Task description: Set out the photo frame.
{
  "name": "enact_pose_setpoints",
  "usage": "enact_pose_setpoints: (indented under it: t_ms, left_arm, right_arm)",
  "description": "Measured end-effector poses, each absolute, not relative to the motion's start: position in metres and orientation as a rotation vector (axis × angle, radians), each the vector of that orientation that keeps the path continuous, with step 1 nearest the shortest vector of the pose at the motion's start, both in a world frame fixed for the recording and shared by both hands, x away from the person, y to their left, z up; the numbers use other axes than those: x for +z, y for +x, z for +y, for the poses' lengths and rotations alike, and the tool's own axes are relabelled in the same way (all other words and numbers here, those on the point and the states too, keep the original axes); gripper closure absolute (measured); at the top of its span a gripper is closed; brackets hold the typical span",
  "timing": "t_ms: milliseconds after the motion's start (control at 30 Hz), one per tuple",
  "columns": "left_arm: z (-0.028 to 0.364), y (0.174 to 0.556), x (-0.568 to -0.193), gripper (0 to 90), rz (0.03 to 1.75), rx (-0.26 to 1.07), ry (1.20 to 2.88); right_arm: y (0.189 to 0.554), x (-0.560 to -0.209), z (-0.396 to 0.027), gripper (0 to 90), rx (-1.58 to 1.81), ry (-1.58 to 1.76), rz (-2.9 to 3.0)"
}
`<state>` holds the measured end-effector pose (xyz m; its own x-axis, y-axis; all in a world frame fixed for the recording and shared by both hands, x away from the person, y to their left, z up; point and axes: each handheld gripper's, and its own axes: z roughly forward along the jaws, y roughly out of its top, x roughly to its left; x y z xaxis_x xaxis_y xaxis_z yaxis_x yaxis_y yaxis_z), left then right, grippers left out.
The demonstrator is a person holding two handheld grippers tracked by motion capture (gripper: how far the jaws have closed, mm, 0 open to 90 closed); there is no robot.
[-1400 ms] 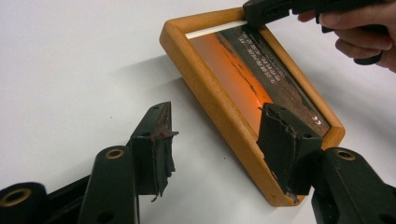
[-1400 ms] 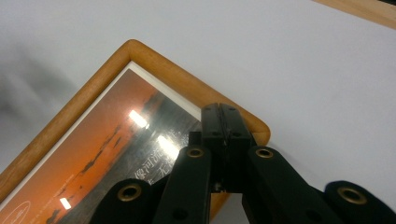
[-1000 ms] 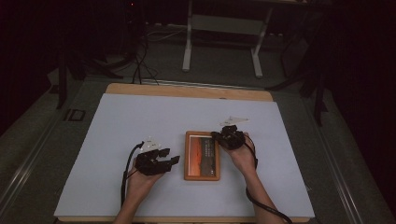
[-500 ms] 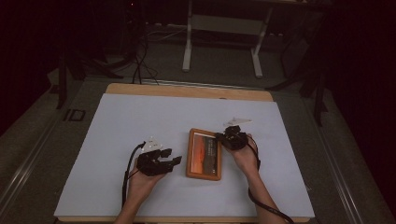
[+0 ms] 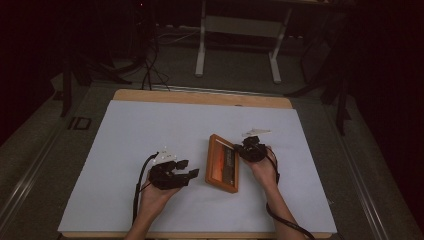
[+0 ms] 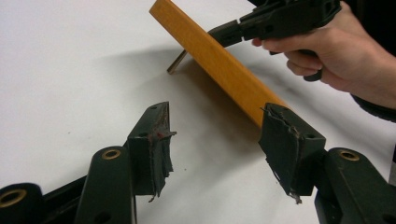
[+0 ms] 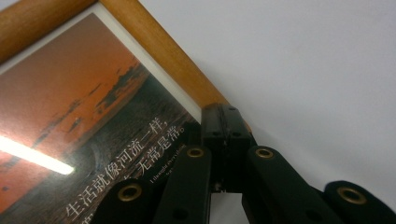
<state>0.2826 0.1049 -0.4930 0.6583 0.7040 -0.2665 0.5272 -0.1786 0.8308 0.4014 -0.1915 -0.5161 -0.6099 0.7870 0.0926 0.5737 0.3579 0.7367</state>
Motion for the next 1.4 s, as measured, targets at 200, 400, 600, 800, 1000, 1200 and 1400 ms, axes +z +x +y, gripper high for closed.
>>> enact_pose_setpoints:
  t_ms: [200, 400, 600, 800, 1000, 1200, 1400]
  left_arm:
    - [0.096, 0.280, -0.492, 41.4, 0.953, 0.219, 1.858]
    - [0.085, 0.278, -0.495, 37.9, 0.949, 0.222, 1.878]
    - [0.080, 0.280, -0.497, 33.9, 0.970, 0.201, 1.846]
    - [0.078, 0.279, -0.496, 33.3, 0.959, 0.170, 1.834]
    - [0.067, 0.279, -0.501, 31.2, 0.958, 0.155, 1.867]
    - [0.053, 0.283, -0.509, 31.4, 0.960, 0.107, 1.895]
    - [0.045, 0.287, -0.510, 36.5, 0.968, 0.073, 1.889]
  right_arm:
    - [0.402, -0.516, -0.192, 90.0, 1.102, 1.212, 2.350]
    - [0.401, -0.516, -0.192, 90.0, 1.106, 1.210, 2.349]
    - [0.400, -0.517, -0.193, 90.0, 1.113, 1.209, 2.352]
    - [0.400, -0.516, -0.193, 90.0, 1.111, 1.207, 2.353]
    - [0.400, -0.517, -0.193, 90.0, 1.112, 1.204, 2.355]
    - [0.400, -0.517, -0.193, 90.0, 1.115, 1.203, 2.355]
    - [0.401, -0.516, -0.193, 90.0, 1.107, 1.196, 2.360]
